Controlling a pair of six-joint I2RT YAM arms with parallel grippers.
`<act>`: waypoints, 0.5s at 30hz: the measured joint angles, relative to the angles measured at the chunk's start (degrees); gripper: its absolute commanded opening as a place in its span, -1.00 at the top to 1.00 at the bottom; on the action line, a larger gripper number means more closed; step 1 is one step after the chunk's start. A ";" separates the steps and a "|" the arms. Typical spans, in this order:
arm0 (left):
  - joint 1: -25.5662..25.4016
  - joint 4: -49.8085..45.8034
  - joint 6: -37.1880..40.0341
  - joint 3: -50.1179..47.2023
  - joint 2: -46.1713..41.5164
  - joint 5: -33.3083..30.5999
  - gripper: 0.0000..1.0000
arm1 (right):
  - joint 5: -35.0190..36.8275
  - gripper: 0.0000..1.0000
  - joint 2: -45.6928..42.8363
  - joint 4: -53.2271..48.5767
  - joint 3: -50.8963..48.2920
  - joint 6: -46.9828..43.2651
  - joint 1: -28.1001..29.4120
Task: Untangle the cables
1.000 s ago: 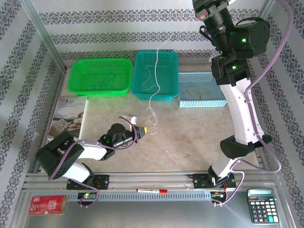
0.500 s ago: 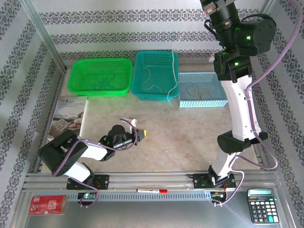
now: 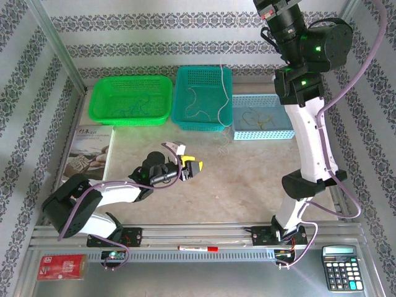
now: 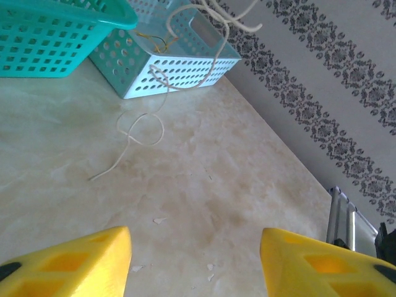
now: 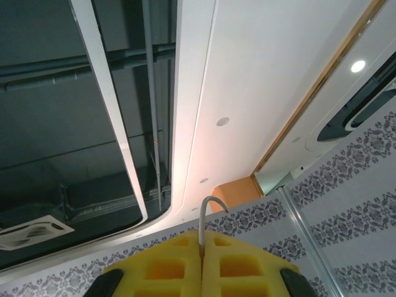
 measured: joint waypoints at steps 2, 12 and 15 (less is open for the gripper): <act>-0.20 -0.79 0.44 0.70 0.02 0.33 -0.21 | -0.13 1.00 0.00 0.02 0.26 0.13 0.61; -3.28 -1.75 2.78 5.51 4.13 0.55 -0.33 | -1.29 1.00 0.22 0.00 3.28 -0.28 7.67; -3.58 -1.70 3.08 6.51 6.10 0.28 -0.33 | -1.62 1.00 0.22 -0.26 4.22 -1.51 10.36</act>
